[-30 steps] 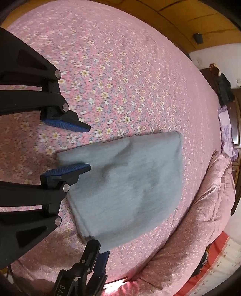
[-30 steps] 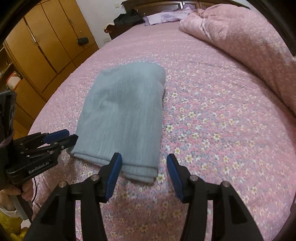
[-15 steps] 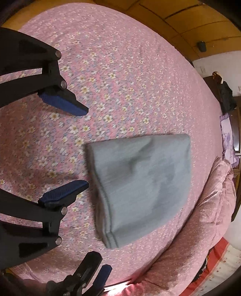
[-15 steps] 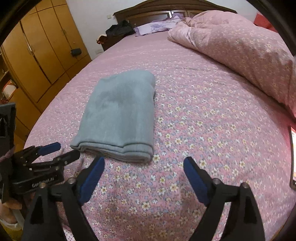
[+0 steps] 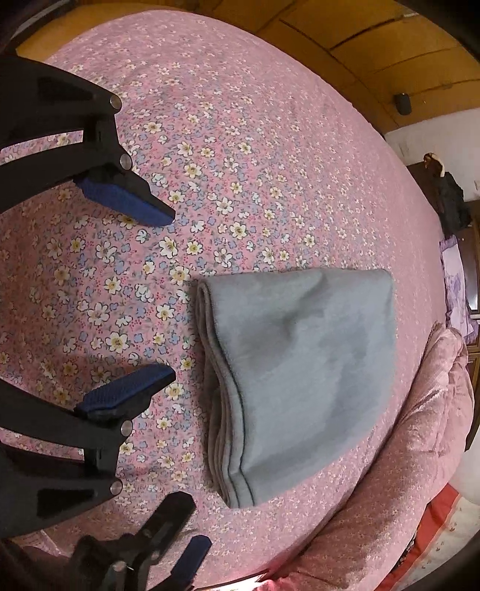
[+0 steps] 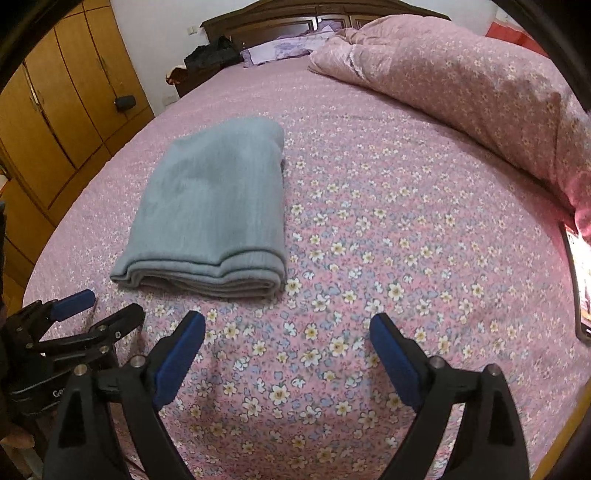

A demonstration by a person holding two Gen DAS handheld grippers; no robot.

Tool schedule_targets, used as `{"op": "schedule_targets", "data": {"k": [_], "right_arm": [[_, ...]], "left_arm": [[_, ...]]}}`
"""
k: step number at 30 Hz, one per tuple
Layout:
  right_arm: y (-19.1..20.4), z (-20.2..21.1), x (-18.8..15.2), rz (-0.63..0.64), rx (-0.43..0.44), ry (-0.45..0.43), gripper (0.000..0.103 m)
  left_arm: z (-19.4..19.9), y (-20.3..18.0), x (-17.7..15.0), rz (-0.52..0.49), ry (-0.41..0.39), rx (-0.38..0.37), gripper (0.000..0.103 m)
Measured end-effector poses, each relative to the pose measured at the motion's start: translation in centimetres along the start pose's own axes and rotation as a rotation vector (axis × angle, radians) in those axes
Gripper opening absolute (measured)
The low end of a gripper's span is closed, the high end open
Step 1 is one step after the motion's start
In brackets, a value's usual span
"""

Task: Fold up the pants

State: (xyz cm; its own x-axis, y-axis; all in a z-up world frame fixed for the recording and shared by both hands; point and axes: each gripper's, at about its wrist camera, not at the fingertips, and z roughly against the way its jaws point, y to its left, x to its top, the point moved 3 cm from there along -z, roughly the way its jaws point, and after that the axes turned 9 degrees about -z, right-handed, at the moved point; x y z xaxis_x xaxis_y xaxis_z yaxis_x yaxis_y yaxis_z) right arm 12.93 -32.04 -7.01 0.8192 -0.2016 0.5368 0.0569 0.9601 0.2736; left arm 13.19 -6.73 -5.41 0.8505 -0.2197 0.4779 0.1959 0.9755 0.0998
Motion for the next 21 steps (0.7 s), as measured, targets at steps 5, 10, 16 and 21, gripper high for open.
{"op": "schedule_targets", "data": {"k": [5,10,16,21], "right_arm": [[0.0,-1.0,-0.9,-0.005,0.007,0.029,0.093],[0.0,-1.3,-1.4,0.005,-0.002,0.028,0.094],[0.4,-1.8,-1.8,0.017,-0.004,0.030,0.097],[0.7,-2.0,-2.0,0.027,-0.008,0.028,0.098]], "left_arm": [[-0.5,0.0,-0.1,0.016,-0.008,-0.004,0.073],[-0.9,-0.3,-0.3,0.023,-0.008,0.002,0.073],[-1.2,-0.4,-0.1,0.034,-0.004,0.002,0.074],[-1.3,-0.3,-0.1,0.035,-0.004,0.003,0.074]]}}
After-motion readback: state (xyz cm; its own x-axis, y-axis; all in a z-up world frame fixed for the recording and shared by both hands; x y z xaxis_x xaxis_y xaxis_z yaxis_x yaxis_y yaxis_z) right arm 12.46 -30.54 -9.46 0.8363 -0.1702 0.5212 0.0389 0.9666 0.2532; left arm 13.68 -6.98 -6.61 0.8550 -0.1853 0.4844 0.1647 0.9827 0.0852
